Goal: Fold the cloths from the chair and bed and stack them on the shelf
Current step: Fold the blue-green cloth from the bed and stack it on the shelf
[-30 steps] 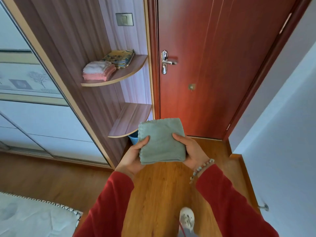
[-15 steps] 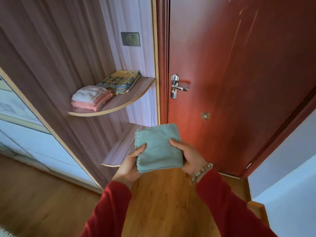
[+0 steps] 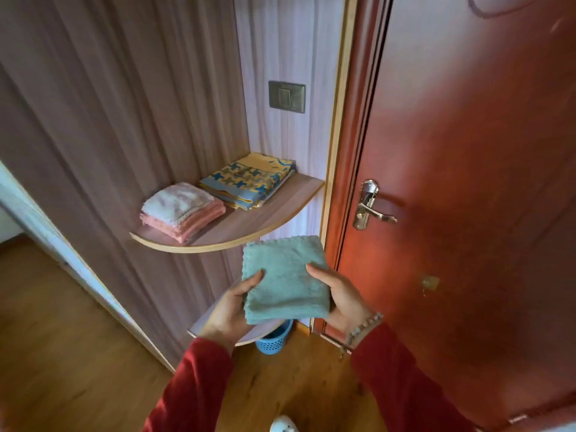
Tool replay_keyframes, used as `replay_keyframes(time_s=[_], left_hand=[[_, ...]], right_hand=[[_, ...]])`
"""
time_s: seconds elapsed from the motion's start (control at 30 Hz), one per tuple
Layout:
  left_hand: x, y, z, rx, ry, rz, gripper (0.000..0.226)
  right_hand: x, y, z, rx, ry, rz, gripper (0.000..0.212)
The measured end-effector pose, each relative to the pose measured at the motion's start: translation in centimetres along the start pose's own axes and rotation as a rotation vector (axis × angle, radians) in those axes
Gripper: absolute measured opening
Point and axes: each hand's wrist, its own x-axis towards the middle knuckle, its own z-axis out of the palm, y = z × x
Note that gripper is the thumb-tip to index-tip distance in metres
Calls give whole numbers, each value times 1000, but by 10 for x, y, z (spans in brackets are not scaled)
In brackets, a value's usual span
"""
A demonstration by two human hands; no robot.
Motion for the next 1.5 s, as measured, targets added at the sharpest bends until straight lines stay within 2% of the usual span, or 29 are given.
replay_keyframes(time_s=[0.3,0.4,0.53,0.63,0.7,0.83,1.0,1.1,1.23,1.33,1.43,1.5], left_hand=[[63,107,-8,-58,130,225,32],[61,137,-16,-57,160,322,37],[41,174,-19,-43,271,418,39],[23,200,-19,3,349,526,43],[16,215,-20,59,434,642,40],[14,233,-15,134,725,797,44],[25,237,-22,208,967,795,53],[34,231,-33,225,1030,764,48],[46,221,-44,308,1093,717,44],[47,222,-47,461,1192,685,44],[45,232,-43,984,1434,660,45],[53,236,-39,1268,1470,769,44]], right_hand=[[134,-67,54,-80,-100,80,44],[171,-76,82,-92,-148,142,45],[211,-84,123,-188,-216,144,29],[234,-92,158,-308,-263,128,26],[247,-98,179,-383,-283,100,26],[274,-104,207,-508,-294,-26,26],[305,-91,211,-589,-287,-74,37],[319,-78,202,-641,-260,-78,42],[329,-63,185,-871,-254,-154,39],[328,-73,189,-1117,-261,-305,33],[325,-82,203,-1272,-254,-614,28],[321,-76,211,-1298,-328,-776,27]])
